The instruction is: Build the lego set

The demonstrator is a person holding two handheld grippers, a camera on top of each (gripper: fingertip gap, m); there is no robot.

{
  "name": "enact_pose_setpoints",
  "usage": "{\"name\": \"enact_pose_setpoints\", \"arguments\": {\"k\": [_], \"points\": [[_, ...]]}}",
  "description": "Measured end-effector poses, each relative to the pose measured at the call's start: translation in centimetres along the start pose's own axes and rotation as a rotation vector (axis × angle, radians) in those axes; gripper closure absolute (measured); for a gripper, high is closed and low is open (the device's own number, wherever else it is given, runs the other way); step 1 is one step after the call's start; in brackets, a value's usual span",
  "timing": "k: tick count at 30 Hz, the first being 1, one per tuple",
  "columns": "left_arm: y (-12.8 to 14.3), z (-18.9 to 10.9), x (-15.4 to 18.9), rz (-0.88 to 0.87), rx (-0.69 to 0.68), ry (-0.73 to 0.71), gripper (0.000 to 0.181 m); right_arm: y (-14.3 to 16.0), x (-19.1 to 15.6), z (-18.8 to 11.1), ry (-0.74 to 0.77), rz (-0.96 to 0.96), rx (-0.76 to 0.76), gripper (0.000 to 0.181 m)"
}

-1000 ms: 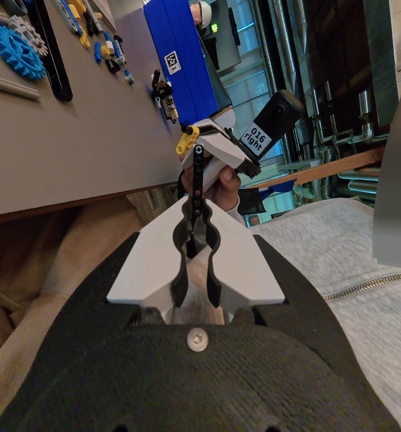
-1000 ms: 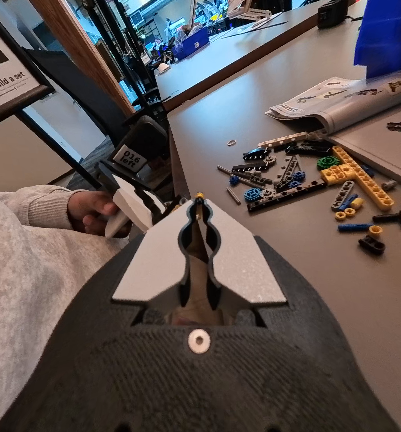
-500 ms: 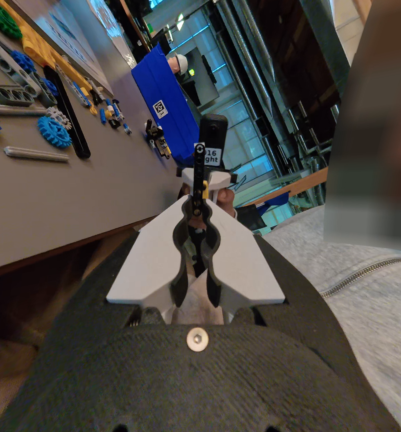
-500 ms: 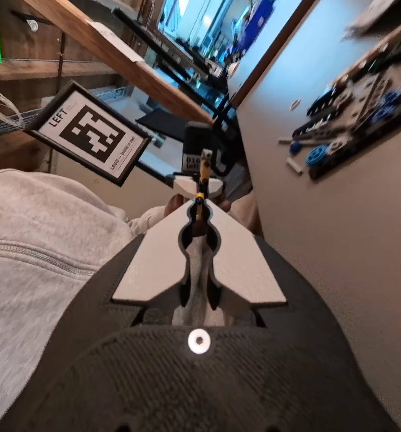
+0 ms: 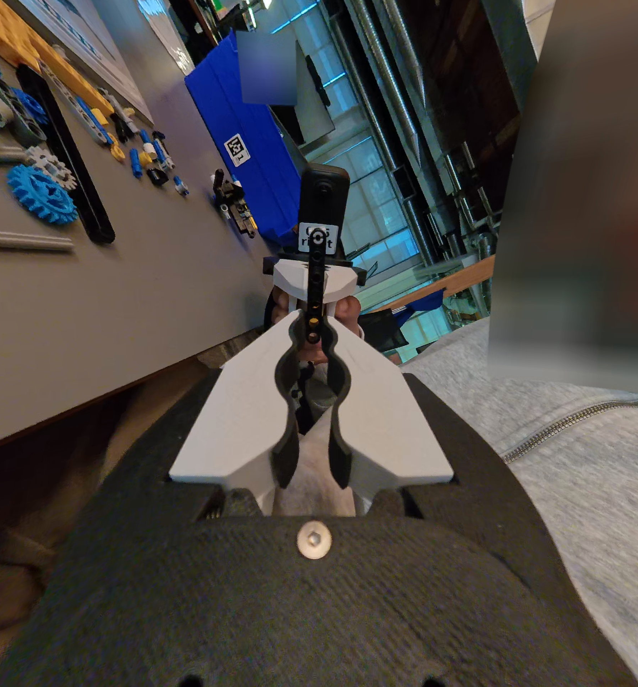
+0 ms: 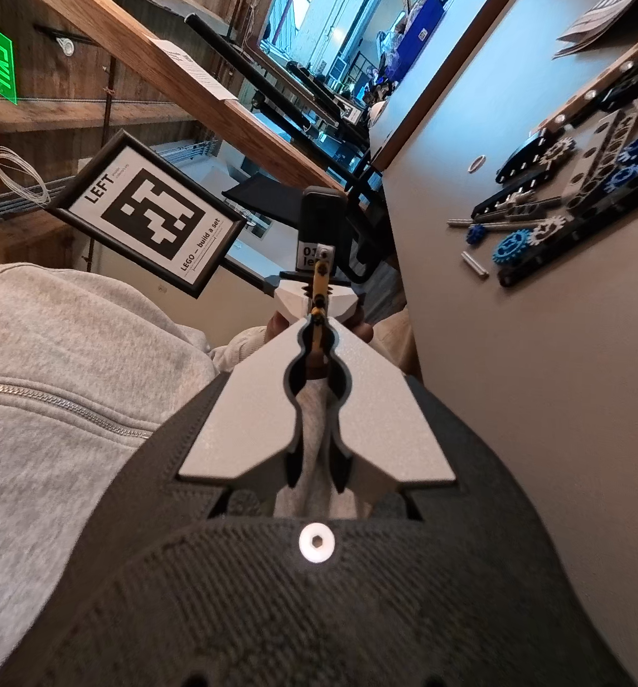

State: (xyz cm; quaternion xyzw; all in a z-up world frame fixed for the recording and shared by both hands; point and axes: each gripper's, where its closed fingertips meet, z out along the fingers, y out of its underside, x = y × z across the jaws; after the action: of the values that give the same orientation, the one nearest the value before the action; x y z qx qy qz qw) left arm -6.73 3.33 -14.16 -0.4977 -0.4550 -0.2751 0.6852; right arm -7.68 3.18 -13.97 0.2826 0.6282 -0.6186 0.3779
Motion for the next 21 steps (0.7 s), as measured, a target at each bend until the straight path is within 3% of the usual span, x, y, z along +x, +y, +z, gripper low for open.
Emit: {"name": "enact_pose_setpoints", "arguments": {"k": [13,21], "points": [[0.3,0.3,-0.3,0.028,-0.067,-0.046,0.176,0.4,0.3,0.2,0.012,-0.008,-0.025,0.179],[1.2,-0.1,-0.5,0.002,-0.185,-0.069,0.175,1.0,0.4,0.4,0.013,-0.017,-0.065,0.179]]}}
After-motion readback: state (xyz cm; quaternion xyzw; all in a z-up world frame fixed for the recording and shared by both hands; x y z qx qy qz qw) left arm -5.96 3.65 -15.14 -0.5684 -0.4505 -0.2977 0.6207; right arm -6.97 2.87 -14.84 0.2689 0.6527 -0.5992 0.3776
